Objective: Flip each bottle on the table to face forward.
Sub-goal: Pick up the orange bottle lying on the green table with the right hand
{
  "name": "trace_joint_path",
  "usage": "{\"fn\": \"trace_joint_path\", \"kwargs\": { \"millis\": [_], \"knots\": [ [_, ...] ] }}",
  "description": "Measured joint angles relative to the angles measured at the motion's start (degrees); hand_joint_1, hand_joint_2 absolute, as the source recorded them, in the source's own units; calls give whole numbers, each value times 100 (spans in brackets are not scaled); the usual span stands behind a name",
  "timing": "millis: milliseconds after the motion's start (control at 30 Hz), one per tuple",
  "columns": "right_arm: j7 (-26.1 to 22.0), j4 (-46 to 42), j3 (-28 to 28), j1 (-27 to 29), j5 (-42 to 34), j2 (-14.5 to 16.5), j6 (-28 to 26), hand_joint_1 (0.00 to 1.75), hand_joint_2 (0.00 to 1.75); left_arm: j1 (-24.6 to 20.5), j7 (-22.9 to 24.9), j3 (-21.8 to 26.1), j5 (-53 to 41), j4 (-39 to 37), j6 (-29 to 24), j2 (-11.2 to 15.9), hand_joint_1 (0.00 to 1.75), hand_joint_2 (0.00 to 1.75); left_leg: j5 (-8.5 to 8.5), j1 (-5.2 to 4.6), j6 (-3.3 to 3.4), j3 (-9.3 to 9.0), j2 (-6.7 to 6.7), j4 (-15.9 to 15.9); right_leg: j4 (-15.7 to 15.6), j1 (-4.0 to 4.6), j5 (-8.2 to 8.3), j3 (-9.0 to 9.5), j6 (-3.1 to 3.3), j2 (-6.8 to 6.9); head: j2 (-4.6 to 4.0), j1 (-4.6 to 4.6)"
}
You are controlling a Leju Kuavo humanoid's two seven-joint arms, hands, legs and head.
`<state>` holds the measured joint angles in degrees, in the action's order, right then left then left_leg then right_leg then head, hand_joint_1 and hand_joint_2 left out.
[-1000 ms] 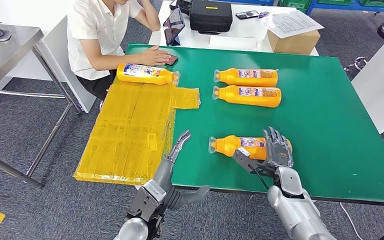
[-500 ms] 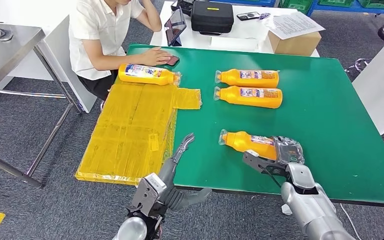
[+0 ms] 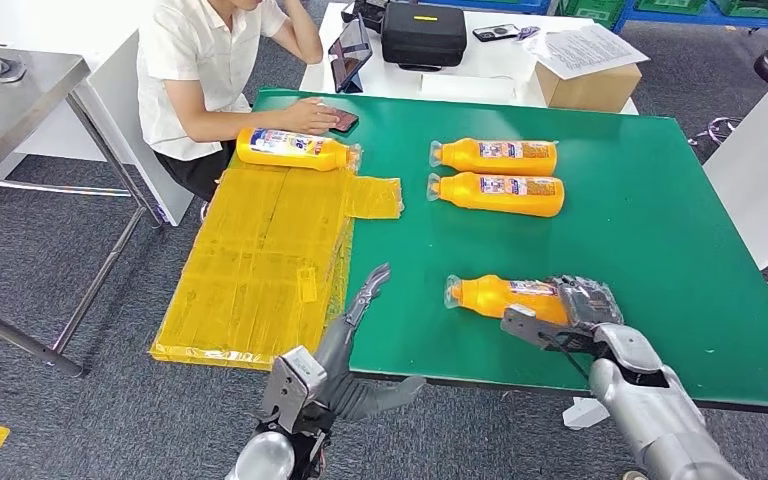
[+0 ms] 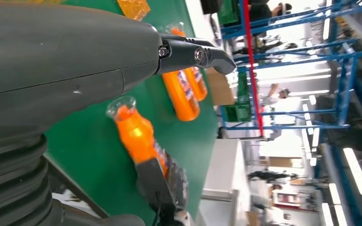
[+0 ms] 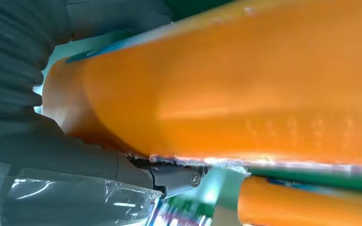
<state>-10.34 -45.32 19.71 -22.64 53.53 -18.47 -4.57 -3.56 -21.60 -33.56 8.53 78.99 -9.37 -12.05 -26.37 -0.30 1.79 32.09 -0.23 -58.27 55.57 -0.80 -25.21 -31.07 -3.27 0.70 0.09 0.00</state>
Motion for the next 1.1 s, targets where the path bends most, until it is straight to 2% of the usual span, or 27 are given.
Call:
{"fn": "trace_joint_path", "kwargs": {
  "millis": [100,167,267,433,700,933,1100],
  "knots": [
    [-647,-290,-182,222,-1021,-14,103,175,175,-5,-126,81,346,-6,-263,-22,0,175,-7,2,-1,2,28,1,0,1,6,41,0,-26,0,2],
    [-918,-619,-295,447,-1545,113,87,175,175,4,-74,211,855,-43,-426,-45,0,175,-10,3,-4,1,60,2,1,4,11,48,0,-54,0,-1],
    [-1076,-1154,-388,756,-2071,370,64,175,175,41,7,446,1655,-152,-514,-63,0,175,-6,10,-8,4,76,2,5,12,19,26,11,-65,0,-5],
    [-1408,-1776,-434,1146,-2582,766,-156,175,175,235,-31,745,2381,-221,-597,-143,0,175,8,20,-16,45,62,3,15,17,20,0,15,-59,0,-2],
    [-1681,-2584,-362,1464,-3118,1475,-791,175,175,380,-148,907,2946,-214,-431,-94,0,175,10,19,-17,88,51,2,19,16,20,-42,14,-55,0,-4],
    [-1726,-2808,-309,1536,-3221,1670,-870,175,175,424,-184,928,2959,-172,-431,-75,0,175,11,15,-17,111,38,2,18,12,20,-61,14,-47,0,-3],
    [-1893,-2905,-250,1602,-3359,1918,-1167,175,175,430,-218,893,2941,-133,-325,-61,0,175,10,16,-17,115,39,2,19,14,19,-69,14,-47,0,-4]
  ]
}}
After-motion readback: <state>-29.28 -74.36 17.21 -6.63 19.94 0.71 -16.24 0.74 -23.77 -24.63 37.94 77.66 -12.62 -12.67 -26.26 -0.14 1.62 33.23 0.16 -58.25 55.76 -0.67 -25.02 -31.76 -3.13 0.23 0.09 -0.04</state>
